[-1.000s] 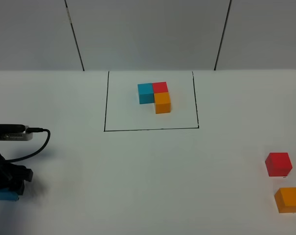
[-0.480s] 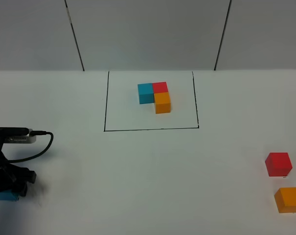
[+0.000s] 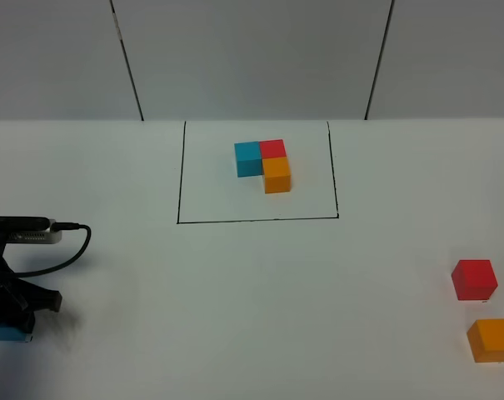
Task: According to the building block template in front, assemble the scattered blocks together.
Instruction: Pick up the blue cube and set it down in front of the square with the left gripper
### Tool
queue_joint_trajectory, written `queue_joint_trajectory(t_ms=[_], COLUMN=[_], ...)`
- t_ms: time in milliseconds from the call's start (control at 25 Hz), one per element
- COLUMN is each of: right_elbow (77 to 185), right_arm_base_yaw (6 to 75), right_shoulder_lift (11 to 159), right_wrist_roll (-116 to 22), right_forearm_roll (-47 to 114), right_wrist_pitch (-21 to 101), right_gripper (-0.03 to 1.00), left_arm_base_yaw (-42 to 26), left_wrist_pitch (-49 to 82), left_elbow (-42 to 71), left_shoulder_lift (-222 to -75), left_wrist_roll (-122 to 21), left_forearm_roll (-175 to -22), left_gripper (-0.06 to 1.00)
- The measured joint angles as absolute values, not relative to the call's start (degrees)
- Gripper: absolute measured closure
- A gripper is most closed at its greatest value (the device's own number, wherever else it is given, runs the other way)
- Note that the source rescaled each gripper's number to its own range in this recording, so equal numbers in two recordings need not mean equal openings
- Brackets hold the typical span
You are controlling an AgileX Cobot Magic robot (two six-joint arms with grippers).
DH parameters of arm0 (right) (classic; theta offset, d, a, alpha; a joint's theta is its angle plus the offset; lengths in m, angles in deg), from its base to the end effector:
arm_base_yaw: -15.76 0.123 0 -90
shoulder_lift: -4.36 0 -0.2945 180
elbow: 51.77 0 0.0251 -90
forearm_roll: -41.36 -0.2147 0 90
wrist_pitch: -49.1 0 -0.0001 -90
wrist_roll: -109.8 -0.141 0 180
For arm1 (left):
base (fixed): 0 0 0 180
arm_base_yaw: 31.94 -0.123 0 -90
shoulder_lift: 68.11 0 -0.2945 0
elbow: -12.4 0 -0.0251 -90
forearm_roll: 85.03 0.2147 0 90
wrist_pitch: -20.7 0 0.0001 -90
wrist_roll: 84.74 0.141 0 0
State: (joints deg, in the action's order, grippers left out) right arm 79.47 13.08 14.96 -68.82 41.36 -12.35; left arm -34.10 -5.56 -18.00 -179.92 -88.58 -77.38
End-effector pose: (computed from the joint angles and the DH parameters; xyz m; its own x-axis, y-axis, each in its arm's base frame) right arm 0.0035 -0.0002 0.2359 -0.5126 -0.0001 -0.8586 0.0344 0.9992 -0.0207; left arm 0.2888 0.0192 0.1043 -0.9797 0.0158 -0.2000 0.0022 0.9977 0.0683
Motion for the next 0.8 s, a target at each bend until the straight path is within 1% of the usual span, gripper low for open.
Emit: queue_joint_trajectory(t_ms=[600, 800], right_elbow=[79.5, 79.5], right_arm_base_yaw=[13.1, 13.1], right_shoulder_lift=[15.0, 15.0], right_wrist_roll=[-68.8, -68.8], right_forearm_roll=[41.4, 41.4], right_wrist_pitch=[-12.4, -12.4], right_gripper=[0.35, 0.35], left_arm_base_yaw=[-34.1, -34.1], left_wrist_pitch=[-6.0, -7.1], left_elbow=[-18.0, -18.0], left_shoulder_lift=[-179.6, -173.5], left_wrist_roll=[-88.3, -88.2], left_forearm_roll=[-74.6, -74.6], left_gripper=[0.94, 0.94])
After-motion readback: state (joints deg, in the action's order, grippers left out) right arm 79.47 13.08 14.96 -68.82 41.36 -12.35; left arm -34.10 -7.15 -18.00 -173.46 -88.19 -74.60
